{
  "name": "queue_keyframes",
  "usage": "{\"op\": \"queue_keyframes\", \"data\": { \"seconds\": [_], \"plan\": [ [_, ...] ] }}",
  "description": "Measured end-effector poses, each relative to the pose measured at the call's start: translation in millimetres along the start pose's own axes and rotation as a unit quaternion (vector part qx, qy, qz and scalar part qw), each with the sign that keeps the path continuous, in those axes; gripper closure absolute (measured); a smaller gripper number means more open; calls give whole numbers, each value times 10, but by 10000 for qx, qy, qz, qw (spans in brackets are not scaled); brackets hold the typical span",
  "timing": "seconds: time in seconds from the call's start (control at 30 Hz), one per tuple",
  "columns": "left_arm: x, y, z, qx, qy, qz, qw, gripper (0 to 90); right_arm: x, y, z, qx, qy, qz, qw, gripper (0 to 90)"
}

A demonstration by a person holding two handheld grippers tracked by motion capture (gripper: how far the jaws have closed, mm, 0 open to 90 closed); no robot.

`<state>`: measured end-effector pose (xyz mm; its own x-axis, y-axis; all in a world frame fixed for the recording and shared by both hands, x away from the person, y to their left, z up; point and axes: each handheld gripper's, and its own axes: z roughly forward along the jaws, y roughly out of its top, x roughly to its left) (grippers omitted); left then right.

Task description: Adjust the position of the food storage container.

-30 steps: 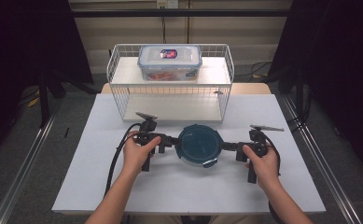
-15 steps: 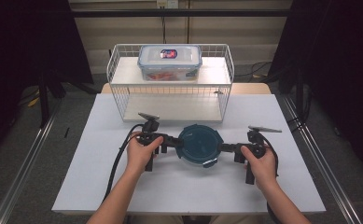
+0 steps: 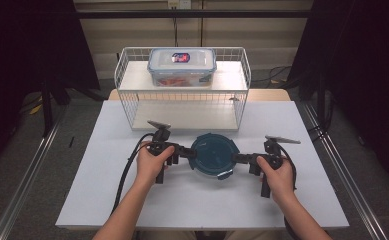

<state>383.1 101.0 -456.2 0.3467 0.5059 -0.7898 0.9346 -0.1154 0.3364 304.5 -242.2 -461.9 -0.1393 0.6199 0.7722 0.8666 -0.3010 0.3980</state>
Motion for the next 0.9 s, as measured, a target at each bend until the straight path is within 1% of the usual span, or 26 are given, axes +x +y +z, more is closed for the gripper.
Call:
{"op": "queue_keyframes", "data": {
  "seconds": [0.13, 0.17, 0.2, 0.3, 0.37, 0.4, 0.43, 0.47, 0.53, 0.57, 0.6, 0.63, 0.67, 0.7, 0.73, 0.77, 0.87, 0.9],
  "plan": [
    [16, -2, -6, -5, -45, -63, 10000, 664, 1, -1, 0, -14, -6, 32, 10000, 660],
    [21, 1, -14, 2, -38, -76, 10000, 667, 4, -1, -1, -17, 1, 77, 10000, 663],
    [17, -1, -14, 13, -60, -160, 9999, 672, 0, -2, -1, -27, 12, 104, 9999, 666],
    [41, 1, -17, -6, -108, -207, 9997, 683, -11, -3, -5, -33, 26, 168, 9999, 674],
    [38, -1, -17, -22, -93, -213, 9997, 685, -31, -2, -6, -49, 80, 235, 9997, 685],
    [31, -4, -16, -39, -65, -212, 9997, 685, -34, -3, -9, -57, 137, 335, 9993, 690],
    [15, -11, -14, -47, -10, -255, 9997, 685, -40, -3, -12, -48, 144, 357, 9992, 693],
    [18, -10, -20, -17, -84, -238, 9997, 684, -40, -4, -11, -53, 154, 412, 9990, 696],
    [2, -15, -29, -19, 2, -220, 9998, 685, -49, -6, -11, -56, 169, 433, 9989, 700],
    [-9, -19, -38, 4, 13, -233, 9997, 688, -49, -7, -10, -67, 182, 431, 9989, 703],
    [-13, -21, -44, 8, -21, -251, 9997, 692, -49, -7, -10, -72, 199, 447, 9988, 707],
    [-24, -25, -53, -24, -6, -257, 9997, 696, -54, -8, -13, -55, 212, 456, 9987, 711],
    [-26, -25, -66, -35, 31, -203, 9998, 700, -57, -10, -12, -58, 238, 488, 9985, 716],
    [-43, -29, -74, -44, 0, -239, 9997, 704, -57, -16, -11, -83, 307, 540, 9980, 719],
    [-46, -28, -85, -51, 17, -208, 9998, 707, -62, -20, -7, -95, 291, 488, 9983, 722],
    [-55, -30, -95, -80, 49, -219, 9997, 711, -48, -20, -6, -81, 295, 544, 9981, 727],
    [-56, -33, -128, -76, 76, -172, 9998, 722, -30, -24, -2, -107, 279, 487, 9984, 738],
    [-59, -35, -148, -129, 88, -164, 9997, 727, -28, -27, 3, -147, 303, 484, 9983, 744]
  ]
}}
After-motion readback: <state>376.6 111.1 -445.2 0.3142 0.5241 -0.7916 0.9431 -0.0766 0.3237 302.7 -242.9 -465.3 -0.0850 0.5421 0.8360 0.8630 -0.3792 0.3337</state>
